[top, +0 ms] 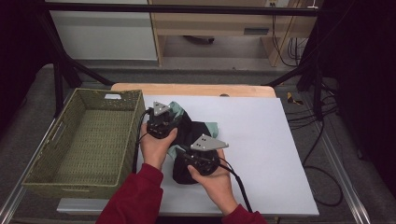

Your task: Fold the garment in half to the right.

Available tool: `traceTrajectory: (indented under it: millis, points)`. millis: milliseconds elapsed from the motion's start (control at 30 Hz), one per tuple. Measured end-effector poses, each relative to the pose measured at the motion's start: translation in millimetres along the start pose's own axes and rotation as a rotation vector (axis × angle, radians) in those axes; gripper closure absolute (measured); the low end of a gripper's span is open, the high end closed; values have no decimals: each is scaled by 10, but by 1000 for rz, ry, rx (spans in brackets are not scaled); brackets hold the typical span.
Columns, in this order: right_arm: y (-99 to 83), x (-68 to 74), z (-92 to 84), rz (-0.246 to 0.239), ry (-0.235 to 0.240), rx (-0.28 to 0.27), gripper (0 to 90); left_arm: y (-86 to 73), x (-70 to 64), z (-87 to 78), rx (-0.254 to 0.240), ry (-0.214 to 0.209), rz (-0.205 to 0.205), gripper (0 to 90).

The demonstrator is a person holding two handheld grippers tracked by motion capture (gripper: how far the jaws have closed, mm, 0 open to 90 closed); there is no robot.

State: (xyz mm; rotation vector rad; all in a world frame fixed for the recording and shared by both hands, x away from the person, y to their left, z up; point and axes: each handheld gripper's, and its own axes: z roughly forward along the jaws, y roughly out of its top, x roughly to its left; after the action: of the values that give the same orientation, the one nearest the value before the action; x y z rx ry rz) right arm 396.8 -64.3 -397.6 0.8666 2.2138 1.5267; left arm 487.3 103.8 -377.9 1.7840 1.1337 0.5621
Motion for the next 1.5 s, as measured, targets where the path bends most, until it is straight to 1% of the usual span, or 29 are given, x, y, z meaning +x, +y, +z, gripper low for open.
traceTrajectory:
  millis: [300,533,700,1000,1267,1333,1433,1500]
  points:
    - [-24,-74,-69,14,-20,-4,811,0,-52,64,-9,-26,-5,746]
    - [-53,-102,-104,25,-27,-7,811,4,-100,92,-7,-39,5,744]
    - [-71,-121,-141,33,-34,-11,811,22,-153,125,-9,-57,2,747]
    - [-125,-198,-265,50,-55,-20,811,61,-279,202,-6,-71,22,745]
    - [-265,-305,-418,81,-89,-28,811,78,-449,308,-2,-95,52,736]
    - [-285,-329,-440,84,-93,-29,811,81,-472,319,-2,-98,57,730]
    - [-303,-361,-472,89,-102,-32,811,85,-495,329,-12,-98,51,718]
    - [-318,-384,-488,90,-107,-34,811,92,-507,327,-14,-96,55,717]
